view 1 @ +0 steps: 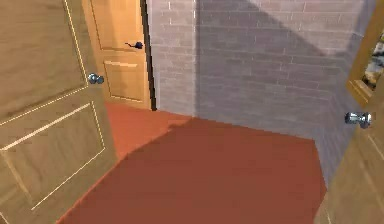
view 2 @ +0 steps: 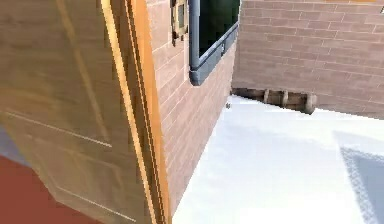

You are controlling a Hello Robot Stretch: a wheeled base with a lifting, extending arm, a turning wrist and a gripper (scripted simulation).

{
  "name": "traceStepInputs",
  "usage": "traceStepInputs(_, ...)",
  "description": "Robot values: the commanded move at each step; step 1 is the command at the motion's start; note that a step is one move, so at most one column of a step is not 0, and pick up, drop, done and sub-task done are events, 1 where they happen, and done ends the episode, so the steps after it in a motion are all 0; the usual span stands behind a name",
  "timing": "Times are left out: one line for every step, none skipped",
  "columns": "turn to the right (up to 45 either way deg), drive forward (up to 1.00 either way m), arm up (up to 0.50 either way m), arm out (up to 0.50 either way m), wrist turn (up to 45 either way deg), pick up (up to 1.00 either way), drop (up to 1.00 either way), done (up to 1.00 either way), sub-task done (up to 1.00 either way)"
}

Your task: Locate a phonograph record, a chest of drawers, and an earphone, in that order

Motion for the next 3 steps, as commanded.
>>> traceStepInputs(0.0, 1.0, 0.0, 0.0, 0.0, 0.0, 0.0, 0.0, 0.0)
traceStepInputs(0.0, 0.6, 0.0, 0.0, 0.0, 0.0, 0.0, 0.0, 0.0)
traceStepInputs(-33.0, 0.0, 0.0, 0.0, 0.0, 0.0, 0.0, 0.0, 0.0)
